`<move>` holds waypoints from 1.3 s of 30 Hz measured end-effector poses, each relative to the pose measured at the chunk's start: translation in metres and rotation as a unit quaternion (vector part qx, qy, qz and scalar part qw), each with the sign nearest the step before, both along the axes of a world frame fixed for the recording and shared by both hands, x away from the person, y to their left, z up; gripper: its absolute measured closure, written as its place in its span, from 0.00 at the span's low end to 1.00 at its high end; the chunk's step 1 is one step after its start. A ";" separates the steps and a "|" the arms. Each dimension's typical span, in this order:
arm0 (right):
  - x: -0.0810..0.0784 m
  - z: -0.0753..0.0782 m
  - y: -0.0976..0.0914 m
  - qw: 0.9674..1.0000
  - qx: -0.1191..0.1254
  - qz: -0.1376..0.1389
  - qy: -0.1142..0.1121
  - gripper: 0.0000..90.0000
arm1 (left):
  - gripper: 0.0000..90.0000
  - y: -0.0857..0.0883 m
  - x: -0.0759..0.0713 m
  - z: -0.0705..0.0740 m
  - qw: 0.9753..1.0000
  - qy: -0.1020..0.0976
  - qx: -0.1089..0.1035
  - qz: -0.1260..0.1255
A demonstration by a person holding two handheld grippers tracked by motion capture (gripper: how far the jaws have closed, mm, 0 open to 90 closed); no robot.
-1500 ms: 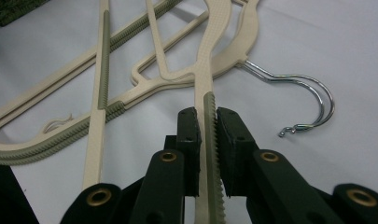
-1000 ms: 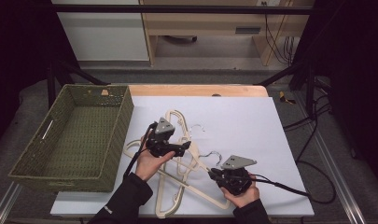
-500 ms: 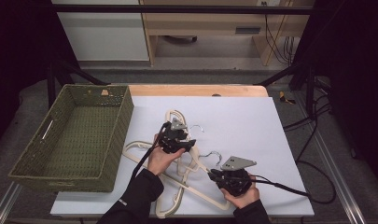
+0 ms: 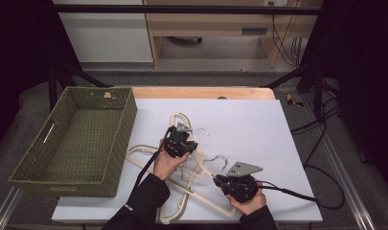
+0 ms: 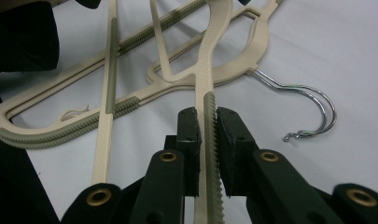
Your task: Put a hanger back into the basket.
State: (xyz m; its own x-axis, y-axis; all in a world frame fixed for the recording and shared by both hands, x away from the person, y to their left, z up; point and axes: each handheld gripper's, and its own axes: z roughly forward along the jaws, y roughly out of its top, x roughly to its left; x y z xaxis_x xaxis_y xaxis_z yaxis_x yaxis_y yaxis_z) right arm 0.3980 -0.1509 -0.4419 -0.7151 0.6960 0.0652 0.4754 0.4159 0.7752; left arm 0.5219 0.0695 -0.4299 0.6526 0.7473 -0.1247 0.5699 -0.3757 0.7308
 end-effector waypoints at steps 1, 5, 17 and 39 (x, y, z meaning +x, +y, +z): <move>0.000 0.000 0.000 1.000 0.002 0.002 0.002 0.89 | 0.92 0.000 -0.002 0.001 1.000 -0.003 -0.002 0.003; -0.001 -0.002 0.001 1.000 0.002 0.006 0.015 0.89 | 0.92 0.001 -0.011 0.005 1.000 -0.019 0.002 0.006; 0.008 0.007 0.003 0.995 0.090 0.027 0.027 0.59 | 0.92 0.008 -0.036 0.020 0.998 -0.056 -0.011 0.002; 0.054 0.016 0.045 0.983 0.148 0.053 0.099 0.96 | 0.84 0.033 -0.059 0.041 0.995 -0.094 -0.028 -0.032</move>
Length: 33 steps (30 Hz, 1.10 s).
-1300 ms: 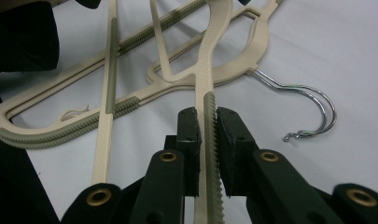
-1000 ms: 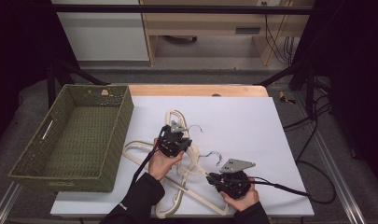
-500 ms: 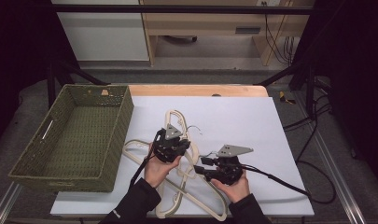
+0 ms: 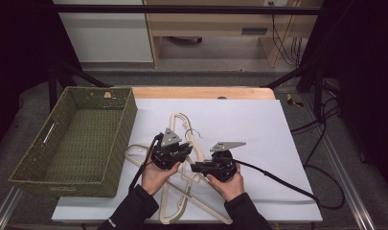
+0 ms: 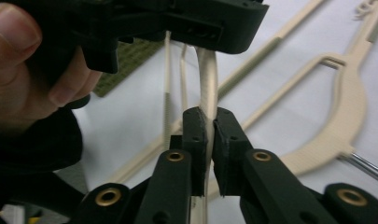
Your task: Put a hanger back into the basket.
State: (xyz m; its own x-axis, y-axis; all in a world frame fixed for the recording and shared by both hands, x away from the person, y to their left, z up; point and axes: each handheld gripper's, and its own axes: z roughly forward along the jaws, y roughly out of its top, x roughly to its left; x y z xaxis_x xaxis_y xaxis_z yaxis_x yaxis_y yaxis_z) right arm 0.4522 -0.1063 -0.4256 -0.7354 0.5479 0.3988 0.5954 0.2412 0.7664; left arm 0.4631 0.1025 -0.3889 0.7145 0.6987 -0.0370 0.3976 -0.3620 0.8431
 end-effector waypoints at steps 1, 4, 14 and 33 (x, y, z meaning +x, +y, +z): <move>-0.001 0.002 0.000 1.000 0.010 0.004 0.002 0.97 | 0.80 0.004 -0.002 0.004 1.000 -0.008 0.002 -0.003; -0.004 0.007 -0.003 1.000 0.014 0.004 -0.010 0.97 | 0.60 0.021 -0.010 0.017 0.999 -0.031 -0.003 -0.012; -0.018 0.024 -0.017 0.997 -0.017 0.046 -0.057 0.97 | 0.25 0.076 -0.034 0.033 0.996 -0.036 -0.028 -0.072; -0.038 0.024 -0.016 0.988 -0.013 0.144 -0.055 0.97 | 0.74 0.057 -0.049 0.001 0.983 0.005 0.069 -0.169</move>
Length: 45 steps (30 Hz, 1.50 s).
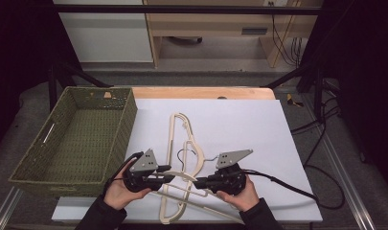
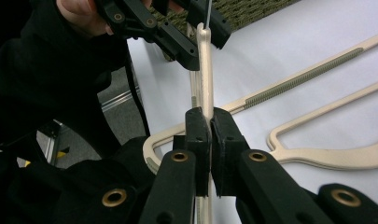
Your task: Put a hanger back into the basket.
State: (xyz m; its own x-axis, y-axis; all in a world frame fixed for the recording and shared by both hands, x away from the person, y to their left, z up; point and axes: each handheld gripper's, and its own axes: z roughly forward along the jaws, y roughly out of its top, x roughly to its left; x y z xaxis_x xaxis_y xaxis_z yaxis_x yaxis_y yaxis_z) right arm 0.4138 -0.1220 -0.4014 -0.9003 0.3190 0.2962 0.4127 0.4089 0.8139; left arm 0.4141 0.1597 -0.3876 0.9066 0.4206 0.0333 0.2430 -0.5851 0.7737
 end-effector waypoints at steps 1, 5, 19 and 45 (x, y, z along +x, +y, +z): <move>0.000 0.000 0.000 1.000 -0.001 0.002 -0.001 0.97 | 0.75 0.000 -0.001 0.001 1.000 -0.005 0.009 -0.003; -0.002 0.002 -0.002 1.000 -0.004 -0.001 -0.013 0.93 | 0.80 -0.002 -0.007 0.004 1.000 -0.014 0.026 -0.010; -0.011 0.016 -0.020 0.990 -0.005 -0.086 -0.109 0.56 | 0.96 -0.011 -0.026 0.010 1.000 0.006 -0.005 -0.019; -0.011 0.018 -0.092 0.961 0.035 -0.245 -0.127 0.23 | 0.96 0.077 -0.013 0.118 0.986 -0.090 -0.088 0.110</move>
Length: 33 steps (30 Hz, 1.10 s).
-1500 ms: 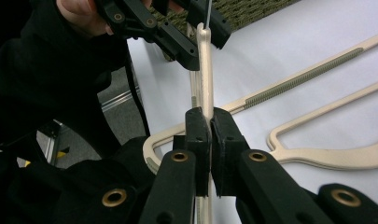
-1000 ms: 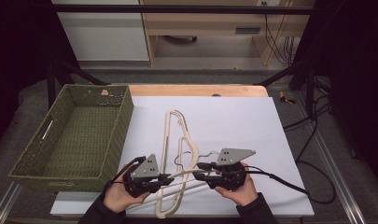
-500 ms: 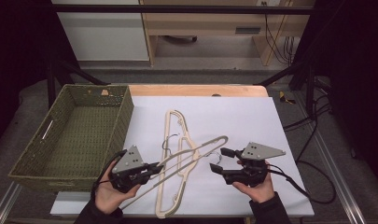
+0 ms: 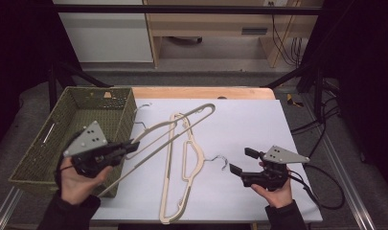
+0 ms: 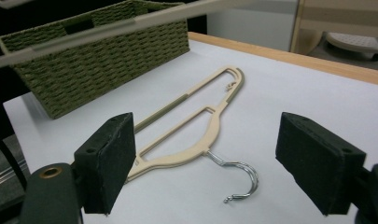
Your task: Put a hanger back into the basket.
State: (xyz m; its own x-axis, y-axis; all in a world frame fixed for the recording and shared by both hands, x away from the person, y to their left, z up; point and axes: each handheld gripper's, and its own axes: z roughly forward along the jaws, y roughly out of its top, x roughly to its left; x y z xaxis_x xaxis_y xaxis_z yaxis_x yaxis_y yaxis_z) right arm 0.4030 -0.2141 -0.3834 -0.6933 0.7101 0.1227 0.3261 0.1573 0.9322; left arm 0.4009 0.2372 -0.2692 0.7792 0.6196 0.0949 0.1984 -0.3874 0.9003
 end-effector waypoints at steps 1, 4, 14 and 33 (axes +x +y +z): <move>-0.001 0.000 -0.002 1.000 0.002 -0.002 0.001 0.22 | 0.96 0.005 0.003 0.005 1.000 -0.004 0.003 0.004; -0.002 0.000 -0.007 1.000 -0.003 -0.011 -0.006 0.21 | 0.96 0.020 0.012 0.016 1.000 -0.010 0.007 0.019; -0.002 -0.002 -0.015 1.000 0.003 -0.024 -0.006 0.20 | 0.96 0.080 0.049 0.028 0.997 -0.007 0.006 0.071; 0.000 -0.005 -0.016 1.000 -0.003 -0.024 -0.003 0.19 | 0.96 0.182 0.085 -0.016 0.989 0.022 0.026 0.142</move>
State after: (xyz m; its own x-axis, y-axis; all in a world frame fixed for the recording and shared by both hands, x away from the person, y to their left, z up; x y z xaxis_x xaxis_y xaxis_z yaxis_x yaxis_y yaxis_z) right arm 0.4033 -0.2299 -0.3888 -0.6586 0.7438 0.1139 0.3271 0.1467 0.9335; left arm 0.4858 0.4195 -0.2851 0.5780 0.8096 0.1021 0.3453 -0.3561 0.8683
